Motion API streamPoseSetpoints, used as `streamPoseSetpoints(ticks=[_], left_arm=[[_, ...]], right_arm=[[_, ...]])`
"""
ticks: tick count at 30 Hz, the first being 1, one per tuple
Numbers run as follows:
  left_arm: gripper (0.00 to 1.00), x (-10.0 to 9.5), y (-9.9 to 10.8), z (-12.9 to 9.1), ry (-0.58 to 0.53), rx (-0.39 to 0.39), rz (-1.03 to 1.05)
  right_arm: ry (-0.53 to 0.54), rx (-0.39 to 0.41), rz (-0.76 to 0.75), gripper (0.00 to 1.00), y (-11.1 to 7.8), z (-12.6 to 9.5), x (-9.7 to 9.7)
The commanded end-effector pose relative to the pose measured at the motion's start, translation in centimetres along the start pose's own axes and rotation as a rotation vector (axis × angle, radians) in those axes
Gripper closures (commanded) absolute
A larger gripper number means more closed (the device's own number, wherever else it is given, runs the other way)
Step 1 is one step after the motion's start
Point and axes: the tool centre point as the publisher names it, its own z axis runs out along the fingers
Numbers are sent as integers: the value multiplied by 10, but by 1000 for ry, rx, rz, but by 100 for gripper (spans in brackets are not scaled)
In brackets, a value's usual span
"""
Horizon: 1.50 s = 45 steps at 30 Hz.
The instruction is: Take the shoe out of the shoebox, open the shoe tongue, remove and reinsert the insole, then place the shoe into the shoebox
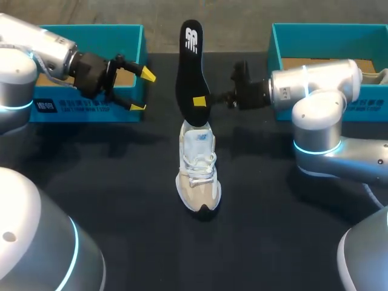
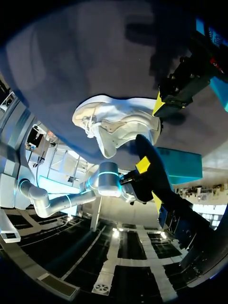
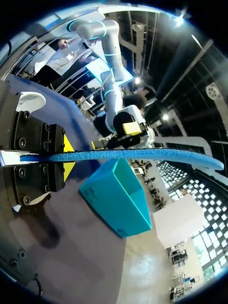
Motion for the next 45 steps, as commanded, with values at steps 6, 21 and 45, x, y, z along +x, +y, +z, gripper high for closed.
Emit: streamPoseSetpoints(ticks=[6, 21, 45], left_arm=[[0, 3, -2, 14, 31, 4, -9], [0, 19, -13, 32, 49, -59, -61], [0, 45, 5, 44, 43, -77, -143]], right_arm=[[-17, -30, -26, 100, 4, -7, 3], [12, -44, -71, 100, 2, -8, 3], [50, -40, -91, 100, -5, -15, -3]])
